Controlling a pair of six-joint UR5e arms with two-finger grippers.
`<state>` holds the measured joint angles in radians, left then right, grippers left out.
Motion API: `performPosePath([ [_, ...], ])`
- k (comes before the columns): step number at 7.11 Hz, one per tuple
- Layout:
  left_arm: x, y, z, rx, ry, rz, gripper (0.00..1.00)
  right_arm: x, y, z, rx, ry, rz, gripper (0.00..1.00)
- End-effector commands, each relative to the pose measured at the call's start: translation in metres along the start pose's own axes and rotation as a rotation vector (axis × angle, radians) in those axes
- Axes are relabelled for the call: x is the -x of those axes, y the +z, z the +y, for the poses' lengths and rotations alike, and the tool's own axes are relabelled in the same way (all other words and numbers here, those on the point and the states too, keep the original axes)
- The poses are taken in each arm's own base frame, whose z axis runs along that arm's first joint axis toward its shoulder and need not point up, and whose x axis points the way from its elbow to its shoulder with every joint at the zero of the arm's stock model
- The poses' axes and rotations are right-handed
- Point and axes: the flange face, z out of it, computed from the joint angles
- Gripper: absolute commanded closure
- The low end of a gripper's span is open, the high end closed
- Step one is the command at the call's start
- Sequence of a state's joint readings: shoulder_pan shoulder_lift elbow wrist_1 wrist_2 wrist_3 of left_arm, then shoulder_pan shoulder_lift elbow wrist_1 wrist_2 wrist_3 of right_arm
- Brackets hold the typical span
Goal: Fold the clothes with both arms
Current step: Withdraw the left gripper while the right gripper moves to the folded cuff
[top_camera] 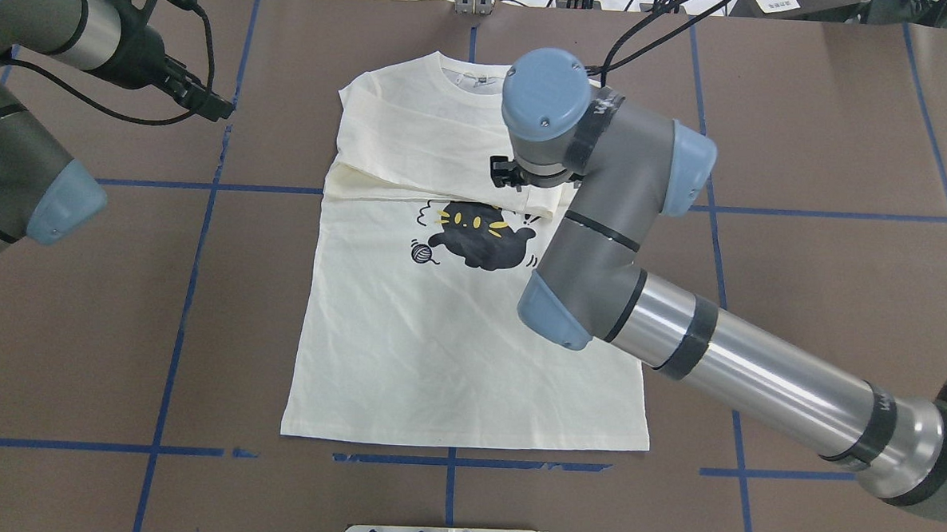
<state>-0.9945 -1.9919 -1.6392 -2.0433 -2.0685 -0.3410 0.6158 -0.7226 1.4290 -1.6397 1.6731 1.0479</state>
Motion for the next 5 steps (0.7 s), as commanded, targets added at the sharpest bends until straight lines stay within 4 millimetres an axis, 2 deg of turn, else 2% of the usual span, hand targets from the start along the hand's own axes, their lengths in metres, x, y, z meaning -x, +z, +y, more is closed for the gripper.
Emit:
performPosePath([
  [1, 0.006, 0.004, 0.013, 0.016, -0.045, -0.005, 0.0, 0.04, 0.024, 0.018, -0.017, -0.065, 0.069, 0.32],
  [2, 0.008, 0.004, 0.015, 0.018, -0.048, -0.006, 0.0, 0.04, 0.035, 0.02, -0.036, -0.171, 0.108, 0.38],
  [5, 0.008, 0.003, 0.018, 0.013, -0.066, -0.004, 0.0, 0.033, 0.055, 0.018, -0.055, -0.274, 0.176, 0.49],
])
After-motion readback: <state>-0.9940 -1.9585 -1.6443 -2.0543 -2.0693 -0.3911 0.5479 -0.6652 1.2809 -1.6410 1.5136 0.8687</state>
